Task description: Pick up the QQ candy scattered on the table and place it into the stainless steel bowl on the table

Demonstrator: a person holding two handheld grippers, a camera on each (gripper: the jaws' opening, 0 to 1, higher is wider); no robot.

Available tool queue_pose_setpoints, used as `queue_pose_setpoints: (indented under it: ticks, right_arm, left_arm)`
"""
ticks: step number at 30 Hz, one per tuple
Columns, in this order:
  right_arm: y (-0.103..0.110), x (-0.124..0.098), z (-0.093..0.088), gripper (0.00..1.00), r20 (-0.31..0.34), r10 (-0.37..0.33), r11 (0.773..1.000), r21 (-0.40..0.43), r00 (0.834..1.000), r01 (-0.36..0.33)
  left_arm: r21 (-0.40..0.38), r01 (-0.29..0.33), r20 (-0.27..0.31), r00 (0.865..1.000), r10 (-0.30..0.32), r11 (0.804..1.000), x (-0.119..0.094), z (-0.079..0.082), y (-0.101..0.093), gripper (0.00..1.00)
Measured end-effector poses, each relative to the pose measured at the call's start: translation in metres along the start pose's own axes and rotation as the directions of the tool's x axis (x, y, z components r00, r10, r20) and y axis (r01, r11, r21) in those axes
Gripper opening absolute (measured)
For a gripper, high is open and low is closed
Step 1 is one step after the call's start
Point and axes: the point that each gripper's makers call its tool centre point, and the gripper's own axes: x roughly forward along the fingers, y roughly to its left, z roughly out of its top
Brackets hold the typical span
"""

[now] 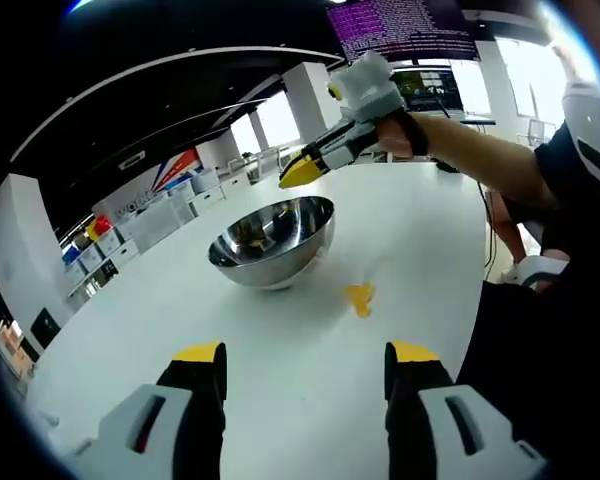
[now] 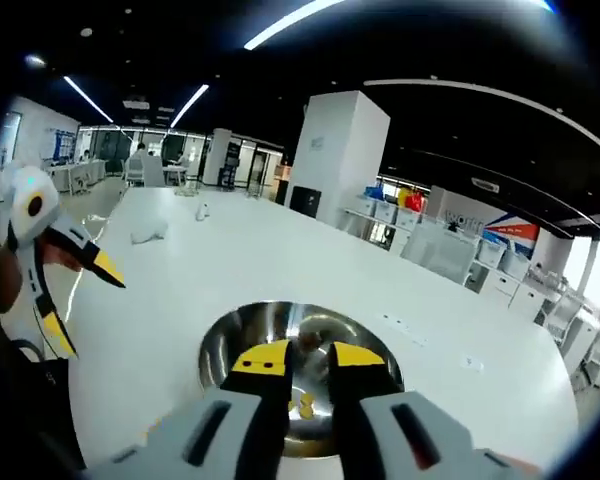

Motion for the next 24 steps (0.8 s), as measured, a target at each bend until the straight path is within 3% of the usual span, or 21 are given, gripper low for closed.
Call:
queue_pose_setpoints:
  ticks: [5,8,11,13,16,19,21,24]
  right_arm:
    - [0.011,-0.045,0.034,0.12,0.125,-0.005,1.0,0.002,0.992,0.004]
    - [0.025,-0.064,0.037,0.12,0.146,0.034,0.999,0.0,0.989,-0.034]
    - [0.042,-0.075,0.032,0.11,0.189,0.089,0.995,-0.06,0.978,-0.079]
    - [0.057,-0.077,0.016,0.11,0.18,0.137,0.989,-0.086,0.974,-0.123]
    - [0.08,-0.074,-0.023,0.11,0.104,0.21,0.977,-0.069,0.972,-0.204]
    - [0.092,-0.065,-0.065,0.11,0.02,0.222,0.975,-0.034,0.975,-0.221]
    - [0.096,-0.058,-0.086,0.11,-0.006,0.231,0.973,-0.028,0.973,-0.231]
    - [0.101,-0.05,-0.114,0.1,-0.061,0.253,0.967,0.052,0.966,-0.25]
  left_arm:
    - [0.003,-0.002,0.002,1.0,0.002,1.0,-0.001,0.001,0.0,0.64]
    - [0.005,-0.002,0.003,1.0,0.002,1.0,-0.001,0.002,0.0,0.64]
    - [0.009,-0.001,0.004,1.0,0.001,1.0,-0.001,0.003,0.0,0.64]
    - [0.012,0.0,0.004,1.0,0.0,1.0,-0.001,0.004,-0.001,0.64]
    - [0.017,-0.001,0.004,1.0,0.0,1.0,-0.001,0.006,-0.002,0.63]
    - [0.021,0.001,-0.002,1.0,-0.001,1.0,-0.001,0.005,-0.003,0.63]
    - [0.025,0.002,-0.005,1.0,-0.001,1.0,-0.001,0.005,-0.004,0.63]
    - [0.033,0.007,-0.011,1.0,-0.007,0.999,0.0,0.005,-0.006,0.63]
